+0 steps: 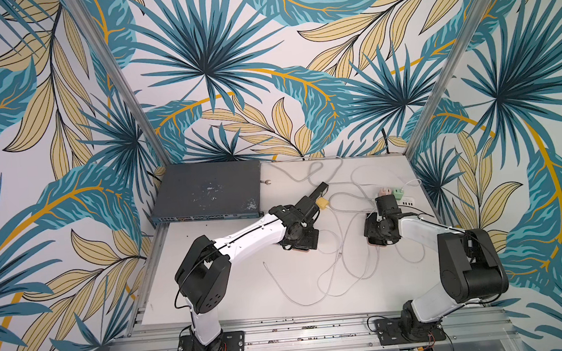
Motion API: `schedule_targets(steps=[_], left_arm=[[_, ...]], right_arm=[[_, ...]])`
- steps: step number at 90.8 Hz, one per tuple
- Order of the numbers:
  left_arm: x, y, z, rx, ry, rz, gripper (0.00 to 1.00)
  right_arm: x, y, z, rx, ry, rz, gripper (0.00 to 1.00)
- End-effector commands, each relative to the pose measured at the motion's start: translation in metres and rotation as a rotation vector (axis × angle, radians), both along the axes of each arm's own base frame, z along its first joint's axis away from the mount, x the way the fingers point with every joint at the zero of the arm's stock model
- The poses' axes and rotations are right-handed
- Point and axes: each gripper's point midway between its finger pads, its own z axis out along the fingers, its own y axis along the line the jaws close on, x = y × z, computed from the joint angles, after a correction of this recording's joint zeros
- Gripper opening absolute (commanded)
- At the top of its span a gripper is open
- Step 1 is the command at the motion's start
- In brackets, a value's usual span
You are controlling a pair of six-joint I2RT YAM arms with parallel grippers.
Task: Unplug the charging cable from the phone
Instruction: Pick up the phone at the center of the board, then remove the charging cable from the phone.
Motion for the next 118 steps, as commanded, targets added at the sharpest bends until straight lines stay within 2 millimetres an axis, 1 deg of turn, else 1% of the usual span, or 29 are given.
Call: schedule_targets(steps=[1,24,39,53,64,76,89,106,118], left_arm=[[0.005,-0.004,0.022,-0.038,-0.035,-0.004,0.83],[0.007,-0.015,0.038,-0.069,-0.060,-0.034,0.81],[0.002,-0.031,0.053,-0.091,-0.097,-0.095,0.81],[-0.012,-0.061,0.065,-0.147,-0.118,-0.194,0.81],[-0.022,-0.085,0.069,-0.193,-0.125,-0.260,0.81],[-0.037,-0.116,0.077,-0.263,-0.132,-0.348,0.82],[-0.052,-0.151,0.086,-0.408,-0.139,-0.440,0.81],[-0.061,-0.185,0.083,-0.487,-0.124,-0.496,0.77],[-0.062,-0.199,0.075,-0.522,-0.112,-0.489,0.75]], right_arm=[[-0.003,-0.001,0.025,0.029,-0.063,-0.038,0.56],[-0.019,-0.010,0.055,0.040,-0.134,-0.091,0.54],[-0.022,-0.007,0.069,0.069,-0.165,-0.090,0.53],[-0.016,-0.002,0.094,0.096,-0.213,-0.080,0.53],[-0.007,0.007,0.117,0.120,-0.254,-0.053,0.53],[0.001,0.019,0.133,0.140,-0.286,-0.024,0.53],[0.004,0.031,0.144,0.172,-0.308,0.001,0.53],[0.004,0.039,0.149,0.190,-0.321,0.013,0.53],[0.004,0.042,0.153,0.203,-0.331,0.015,0.53]])
